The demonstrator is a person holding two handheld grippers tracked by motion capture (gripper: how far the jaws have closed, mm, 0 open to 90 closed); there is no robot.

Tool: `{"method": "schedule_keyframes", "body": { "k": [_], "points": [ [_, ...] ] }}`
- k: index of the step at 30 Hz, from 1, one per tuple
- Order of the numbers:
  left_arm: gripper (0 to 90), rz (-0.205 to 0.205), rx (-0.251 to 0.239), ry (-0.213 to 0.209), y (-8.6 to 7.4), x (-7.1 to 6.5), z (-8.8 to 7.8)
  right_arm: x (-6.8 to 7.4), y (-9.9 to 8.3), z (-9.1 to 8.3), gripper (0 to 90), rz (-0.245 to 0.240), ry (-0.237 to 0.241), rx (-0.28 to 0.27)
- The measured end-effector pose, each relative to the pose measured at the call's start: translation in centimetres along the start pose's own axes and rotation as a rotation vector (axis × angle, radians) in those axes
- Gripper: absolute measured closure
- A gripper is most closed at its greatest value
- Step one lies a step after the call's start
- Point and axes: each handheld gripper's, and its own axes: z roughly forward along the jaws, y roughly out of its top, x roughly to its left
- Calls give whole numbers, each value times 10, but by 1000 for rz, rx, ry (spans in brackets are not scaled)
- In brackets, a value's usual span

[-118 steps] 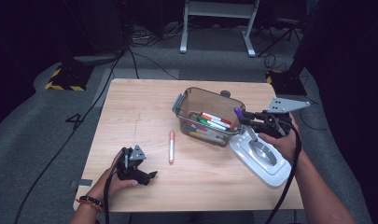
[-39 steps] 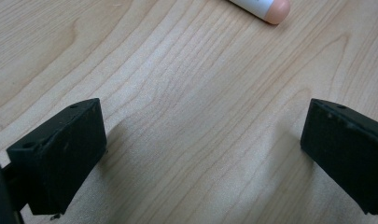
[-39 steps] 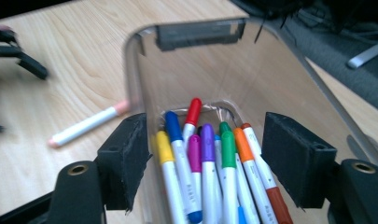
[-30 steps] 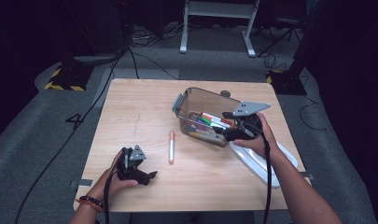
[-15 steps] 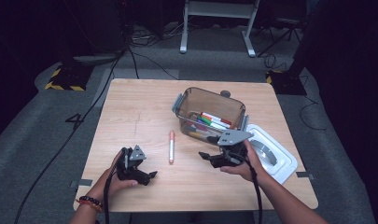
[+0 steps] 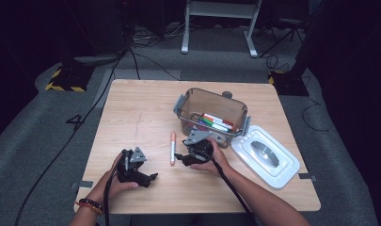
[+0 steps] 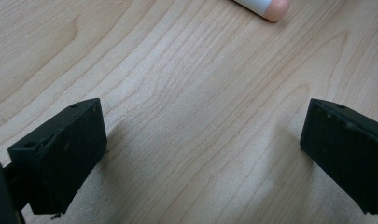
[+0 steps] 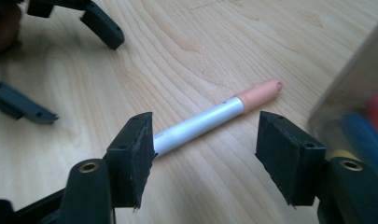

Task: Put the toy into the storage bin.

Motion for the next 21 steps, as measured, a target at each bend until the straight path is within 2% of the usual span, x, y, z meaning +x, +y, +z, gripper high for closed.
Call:
{"method": "schedule_keyframes", "body": {
  "k": [3,4,6,8,9,12,16,17,19,21],
  "points": [
    [9,2,0,0,0,0,0,-1,5,15,370,8,1,14],
    [9,1,-2,-2,-1,0,0,-1,5,15,370,8,1,14],
    [11,0,-2,2,-1,-1,-1,-3,9,29,356,31,-14,27],
    [13,1,-1,4,-2,-1,-2,-4,10,32,356,32,-27,27],
    [14,-7,-4,2,-2,-2,-2,-6,10,40,356,45,-67,32],
    [14,-8,-3,6,-3,-2,-2,-8,9,49,369,59,-87,42],
    [14,-9,-3,7,-3,-2,-2,-10,6,58,468,77,-88,54],
    [14,-10,-4,7,-3,-2,-2,-11,6,60,529,76,-86,61],
    [14,-10,-3,8,-3,-2,-2,-13,4,59,594,96,-54,56],
    [14,-10,-4,7,-3,-2,-2,-13,4,56,677,88,-42,66]
  ]
}}
